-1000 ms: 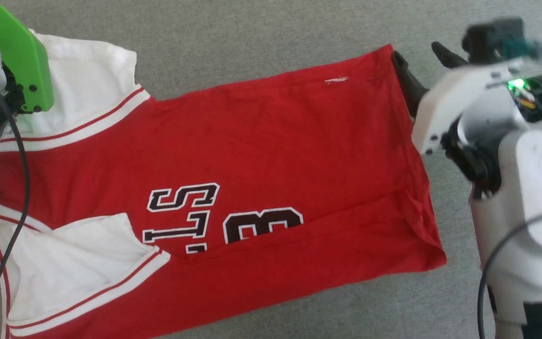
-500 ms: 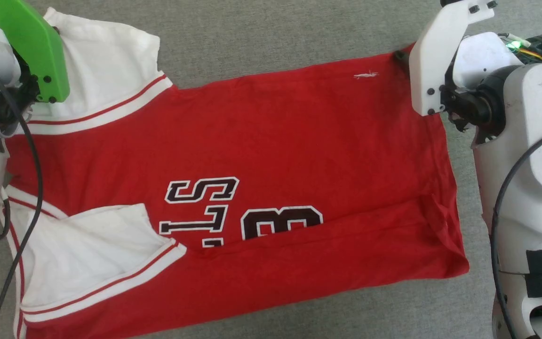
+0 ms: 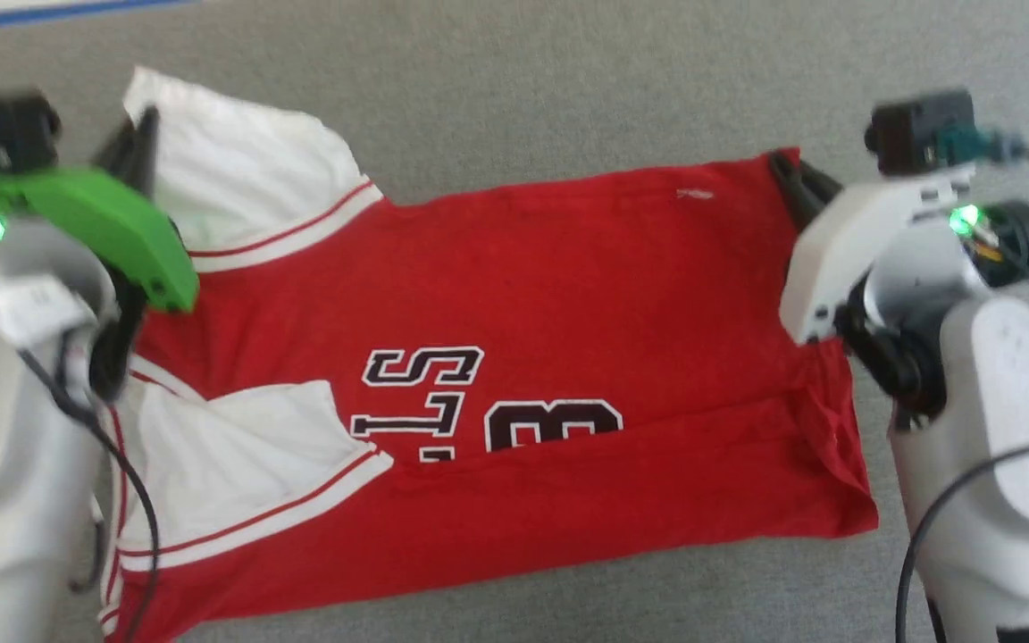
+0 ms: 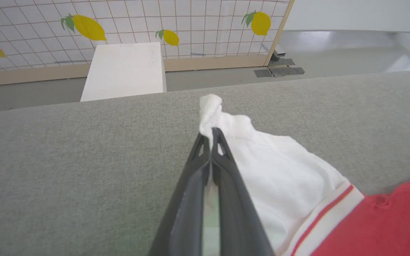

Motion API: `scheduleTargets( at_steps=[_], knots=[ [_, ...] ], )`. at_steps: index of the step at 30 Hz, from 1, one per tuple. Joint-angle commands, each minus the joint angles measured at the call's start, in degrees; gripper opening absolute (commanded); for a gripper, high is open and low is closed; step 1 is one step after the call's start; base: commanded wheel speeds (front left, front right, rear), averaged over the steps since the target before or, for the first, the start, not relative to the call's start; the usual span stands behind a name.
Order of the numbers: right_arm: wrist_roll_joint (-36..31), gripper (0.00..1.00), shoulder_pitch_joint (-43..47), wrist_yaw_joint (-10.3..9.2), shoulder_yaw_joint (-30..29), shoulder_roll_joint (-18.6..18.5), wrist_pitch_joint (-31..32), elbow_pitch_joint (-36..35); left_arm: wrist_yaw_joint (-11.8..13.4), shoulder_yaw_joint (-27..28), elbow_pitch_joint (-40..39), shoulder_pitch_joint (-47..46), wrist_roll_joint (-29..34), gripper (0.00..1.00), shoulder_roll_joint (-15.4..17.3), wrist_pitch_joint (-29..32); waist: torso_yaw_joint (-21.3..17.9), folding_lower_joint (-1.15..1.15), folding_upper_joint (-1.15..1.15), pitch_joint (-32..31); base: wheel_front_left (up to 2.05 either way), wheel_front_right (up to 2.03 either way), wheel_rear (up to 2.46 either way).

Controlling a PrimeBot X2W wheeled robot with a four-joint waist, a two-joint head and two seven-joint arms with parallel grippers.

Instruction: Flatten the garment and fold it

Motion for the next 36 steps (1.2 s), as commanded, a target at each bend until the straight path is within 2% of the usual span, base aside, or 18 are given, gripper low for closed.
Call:
scheduleTargets(
  at_steps=[1,5,10,19,26,32,33,34,35,36],
  knots=[
    [0.26,0.00,2.46,-0.09,-0.17,-0.28,-2.51,-0.98,-0.13,0.56,-1.06,3.30,-1.06,0.00,-0.60,-1.92,2.55,0.00,0.00,-6.91,0.00,0.00,0.00],
    [0.89,0.00,9.23,-0.09,-1.15,-1.17,-7.27,-2.77,1.02,1.55,-5.23,12.03,-2.40,0.00,-1.41,-5.81,4.21,0.00,0.00,-11.11,0.00,0.00,0.00],
    [1.91,0.00,15.68,-0.09,-3.04,-2.10,-9.01,-3.83,2.00,1.90,-10.62,21.63,-4.36,0.00,-1.64,-6.85,5.93,0.00,0.00,-13.95,0.00,0.00,0.00],
    [1.40,0.00,21.88,-0.09,-4.16,-6.00,-3.19,-1.89,4.59,1.71,-14.89,35.64,-8.93,0.00,-3.64,-5.65,7.88,0.00,0.00,-15.48,0.00,0.00,0.00],
    [0.86,0.00,23.44,-0.09,-1.64,-9.02,3.49,1.28,2.73,-0.65,-11.38,40.38,-10.89,0.00,-5.08,-5.08,9.03,0.00,0.00,-15.27,0.00,0.00,0.00],
    [1.07,0.00,23.77,-0.09,-1.34,-8.21,7.50,4.89,0.52,-3.06,-5.47,37.75,-9.68,0.00,-6.88,-6.71,9.92,0.00,0.00,-15.06,0.00,0.00,0.00],
    [1.47,0.23,23.90,-0.09,-1.78,-7.74,7.92,5.27,0.39,-3.14,-4.65,37.26,-9.53,0.25,-7.25,-7.31,10.01,0.00,0.00,-15.13,0.00,0.00,0.00],
    [1.78,0.53,24.05,-0.09,-2.13,-7.30,8.23,5.37,0.27,-3.22,-4.03,36.95,-9.47,0.81,-7.49,-7.63,10.06,0.00,0.00,-15.23,0.00,0.00,0.00],
    [2.13,1.00,24.35,-0.09,-2.68,-6.76,8.43,5.20,0.21,-3.36,-3.44,36.55,-9.12,1.00,-7.66,-8.16,10.13,0.00,0.00,-15.42,0.00,0.00,0.00],
    [2.29,1.00,24.67,-0.09,-3.28,-6.31,8.47,4.87,0.18,-3.32,-3.09,36.32,-9.08,1.00,-7.90,-8.61,10.19,0.00,0.00,-15.58,0.00,0.00,0.00]
  ],
)
